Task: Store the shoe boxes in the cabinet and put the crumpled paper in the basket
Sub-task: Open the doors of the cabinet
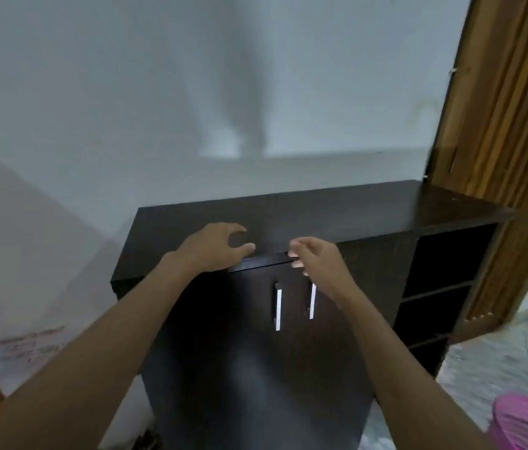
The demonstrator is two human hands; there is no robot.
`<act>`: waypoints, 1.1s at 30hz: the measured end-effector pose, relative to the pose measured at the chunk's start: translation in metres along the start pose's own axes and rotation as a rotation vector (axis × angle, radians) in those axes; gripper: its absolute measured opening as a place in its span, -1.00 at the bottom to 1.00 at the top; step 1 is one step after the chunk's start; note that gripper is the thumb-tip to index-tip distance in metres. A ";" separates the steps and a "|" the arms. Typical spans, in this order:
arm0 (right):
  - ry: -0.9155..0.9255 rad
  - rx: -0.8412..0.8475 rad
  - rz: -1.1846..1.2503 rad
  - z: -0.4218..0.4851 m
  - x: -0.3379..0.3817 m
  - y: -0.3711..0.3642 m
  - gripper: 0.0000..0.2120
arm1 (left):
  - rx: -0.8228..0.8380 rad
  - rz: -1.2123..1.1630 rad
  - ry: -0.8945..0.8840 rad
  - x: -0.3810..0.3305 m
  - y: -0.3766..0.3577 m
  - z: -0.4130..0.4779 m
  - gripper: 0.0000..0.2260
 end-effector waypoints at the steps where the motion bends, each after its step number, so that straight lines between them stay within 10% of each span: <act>1: -0.034 0.002 -0.020 -0.007 -0.017 -0.007 -0.84 | 0.027 -0.004 0.020 0.001 -0.010 -0.004 -0.45; 22: -0.240 -0.065 0.132 -0.040 -0.115 -0.067 -0.79 | -0.086 0.053 0.078 0.008 -0.032 -0.013 -0.59; 28: -0.306 -0.247 0.159 -0.072 -0.111 -0.060 -0.26 | -0.129 0.098 0.075 0.008 -0.027 -0.016 -0.58; 33: -0.299 -0.240 0.033 -0.099 -0.089 -0.052 -0.45 | -0.138 0.098 0.037 0.008 -0.030 -0.016 -0.57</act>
Point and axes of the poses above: each hand's wrist, its own z-axis towards the middle knuckle, its own y-axis out of the back of the hand, x = y × z, the point moved 9 cm from there along z, towards the middle knuckle, and after that the axes turned 1 degree about z, right-handed, at the moved point
